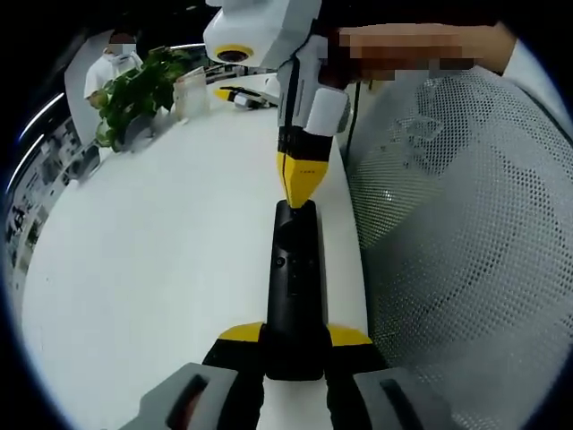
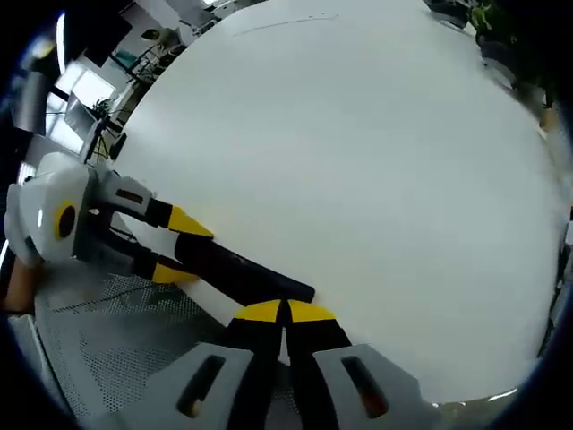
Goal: Press the specified remote control buttons in sequence, fully releasing each button before pressing the next.
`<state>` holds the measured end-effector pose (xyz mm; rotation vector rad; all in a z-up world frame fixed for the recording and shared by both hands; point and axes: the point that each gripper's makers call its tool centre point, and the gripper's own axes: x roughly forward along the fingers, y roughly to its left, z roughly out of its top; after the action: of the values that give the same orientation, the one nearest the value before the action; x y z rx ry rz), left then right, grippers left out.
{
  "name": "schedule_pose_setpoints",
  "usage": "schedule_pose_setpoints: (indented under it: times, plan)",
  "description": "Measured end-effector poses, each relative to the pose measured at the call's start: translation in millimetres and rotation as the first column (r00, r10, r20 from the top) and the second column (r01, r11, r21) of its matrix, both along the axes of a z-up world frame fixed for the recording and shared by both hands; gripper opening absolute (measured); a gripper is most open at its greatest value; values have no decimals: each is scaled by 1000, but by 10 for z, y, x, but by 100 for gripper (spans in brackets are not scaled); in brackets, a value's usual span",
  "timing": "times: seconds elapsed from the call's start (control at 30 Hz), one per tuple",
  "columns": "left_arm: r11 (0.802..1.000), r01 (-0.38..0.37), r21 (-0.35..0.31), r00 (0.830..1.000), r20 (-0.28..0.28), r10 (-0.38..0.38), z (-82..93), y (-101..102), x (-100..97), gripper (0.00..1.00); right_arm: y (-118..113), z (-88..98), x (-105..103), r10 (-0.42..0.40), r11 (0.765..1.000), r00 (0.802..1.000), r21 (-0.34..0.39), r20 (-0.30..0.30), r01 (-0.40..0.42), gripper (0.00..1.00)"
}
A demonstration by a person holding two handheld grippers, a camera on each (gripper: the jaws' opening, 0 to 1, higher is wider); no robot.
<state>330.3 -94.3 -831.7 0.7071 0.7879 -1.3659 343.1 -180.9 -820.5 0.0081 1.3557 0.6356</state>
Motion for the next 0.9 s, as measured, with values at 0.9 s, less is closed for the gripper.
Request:
schedule_pose_setpoints:
  times: [0.9]
  plan:
    - [1000,14,10,1000,3,-14,-1,-4,2,25,69,-33,-29,46,999,998,-29,43,-45,0]
